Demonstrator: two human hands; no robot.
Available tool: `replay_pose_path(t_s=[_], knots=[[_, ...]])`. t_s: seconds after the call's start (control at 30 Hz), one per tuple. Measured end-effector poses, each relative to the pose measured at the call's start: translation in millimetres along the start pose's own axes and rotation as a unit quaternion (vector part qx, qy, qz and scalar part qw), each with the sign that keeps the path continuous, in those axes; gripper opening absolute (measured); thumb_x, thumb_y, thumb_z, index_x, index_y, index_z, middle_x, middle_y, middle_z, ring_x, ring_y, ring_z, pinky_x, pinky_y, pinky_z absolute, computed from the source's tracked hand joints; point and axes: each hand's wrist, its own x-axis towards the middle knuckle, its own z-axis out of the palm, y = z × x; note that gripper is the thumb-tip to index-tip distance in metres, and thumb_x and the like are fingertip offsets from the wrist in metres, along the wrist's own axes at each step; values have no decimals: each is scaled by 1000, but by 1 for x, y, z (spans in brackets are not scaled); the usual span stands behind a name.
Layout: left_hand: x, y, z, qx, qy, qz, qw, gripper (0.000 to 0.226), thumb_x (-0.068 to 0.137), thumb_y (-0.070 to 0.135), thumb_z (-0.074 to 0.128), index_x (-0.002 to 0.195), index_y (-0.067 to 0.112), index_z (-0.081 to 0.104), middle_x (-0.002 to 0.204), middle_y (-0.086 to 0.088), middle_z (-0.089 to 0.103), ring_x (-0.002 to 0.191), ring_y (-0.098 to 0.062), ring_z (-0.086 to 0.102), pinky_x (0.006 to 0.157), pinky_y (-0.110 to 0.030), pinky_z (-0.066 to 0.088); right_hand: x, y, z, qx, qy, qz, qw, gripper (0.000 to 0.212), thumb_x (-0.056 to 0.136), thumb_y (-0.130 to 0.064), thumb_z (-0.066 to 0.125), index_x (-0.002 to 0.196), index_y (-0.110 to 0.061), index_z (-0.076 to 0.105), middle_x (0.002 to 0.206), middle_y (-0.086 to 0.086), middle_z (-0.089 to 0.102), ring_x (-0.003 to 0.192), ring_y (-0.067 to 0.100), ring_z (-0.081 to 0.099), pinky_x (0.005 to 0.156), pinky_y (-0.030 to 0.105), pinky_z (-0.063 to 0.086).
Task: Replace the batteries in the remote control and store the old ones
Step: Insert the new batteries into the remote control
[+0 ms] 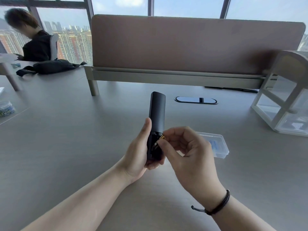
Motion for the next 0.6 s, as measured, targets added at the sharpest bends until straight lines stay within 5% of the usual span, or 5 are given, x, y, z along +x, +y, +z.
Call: replay_pose_path(t_s=[0.13,0.37,0.6], knots=[[-1,2,4,-16,21,-7,1000,68,93,68,24,60,19,57,47,0,44,37,-15,37,40,-22,19,-1,5,1,-49,-26,-11,998,15,83,-8,76,87,-22,72,71,-2,76,64,19,73,67,43,59],[0,-2,1,-28,40,-22,999,64,83,76,38,72,16,55,63,-7,45,63,-22,33,46,-27,15,-3,10,4,-155,-49,-91,982,36,78,-16,77,114,-19,74,91,-10,59,79,12,61,73,15,50],[-3,1,3,-26,55,-29,998,63,87,70,32,56,20,57,51,-1,50,50,-18,39,44,-22,19,-5,14,6,-172,-66,-96,978,37,81,-16,73,117,-19,73,92,-10,58,80,5,58,74,11,48]])
